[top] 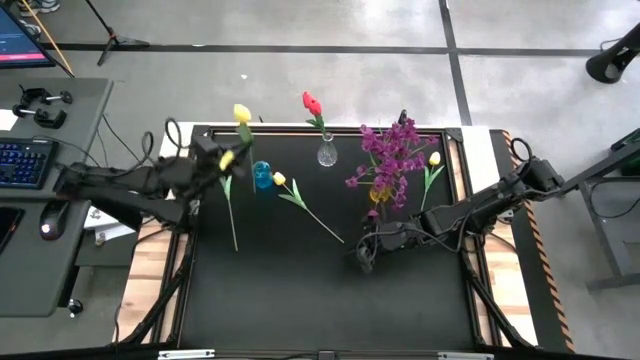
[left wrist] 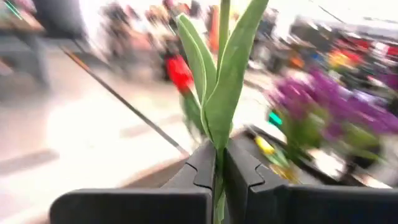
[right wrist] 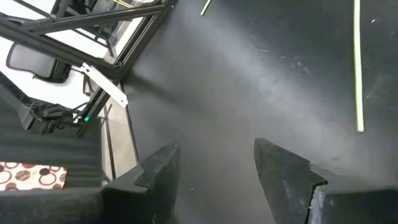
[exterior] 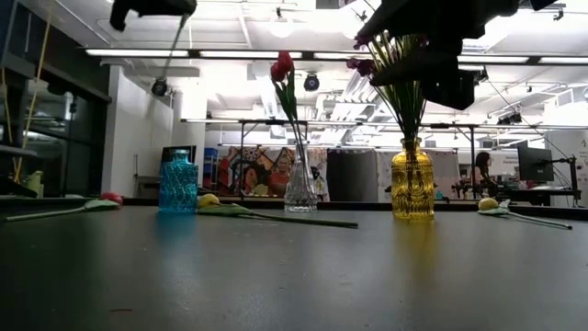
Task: Sort flowers into vase by color
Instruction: Put the left yellow flower into the blue vase
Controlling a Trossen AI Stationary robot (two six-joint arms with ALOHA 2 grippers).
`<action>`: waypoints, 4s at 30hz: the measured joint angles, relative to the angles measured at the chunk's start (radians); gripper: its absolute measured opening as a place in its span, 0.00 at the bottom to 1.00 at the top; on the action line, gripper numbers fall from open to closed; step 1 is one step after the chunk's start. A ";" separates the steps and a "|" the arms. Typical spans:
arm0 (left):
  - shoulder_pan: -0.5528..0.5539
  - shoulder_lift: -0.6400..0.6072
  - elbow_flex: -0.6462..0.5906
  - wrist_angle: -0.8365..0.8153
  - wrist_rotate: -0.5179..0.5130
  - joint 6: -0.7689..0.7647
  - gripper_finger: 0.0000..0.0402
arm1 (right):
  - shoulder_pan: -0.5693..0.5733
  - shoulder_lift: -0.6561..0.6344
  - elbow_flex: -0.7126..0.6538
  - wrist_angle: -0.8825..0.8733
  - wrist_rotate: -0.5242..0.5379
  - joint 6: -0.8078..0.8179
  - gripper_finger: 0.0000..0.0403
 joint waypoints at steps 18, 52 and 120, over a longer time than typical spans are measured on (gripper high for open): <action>0.604 0.075 -0.116 0.367 0.458 0.161 0.00 | -0.047 0.000 0.000 0.001 -0.026 -0.033 0.48; 0.603 0.055 -0.254 0.433 0.393 0.075 0.00 | -0.047 0.000 0.000 0.001 -0.006 -0.035 0.48; 0.504 -0.273 -0.081 0.036 0.820 -0.052 0.58 | -0.110 0.700 0.981 -0.891 -0.015 -0.513 0.48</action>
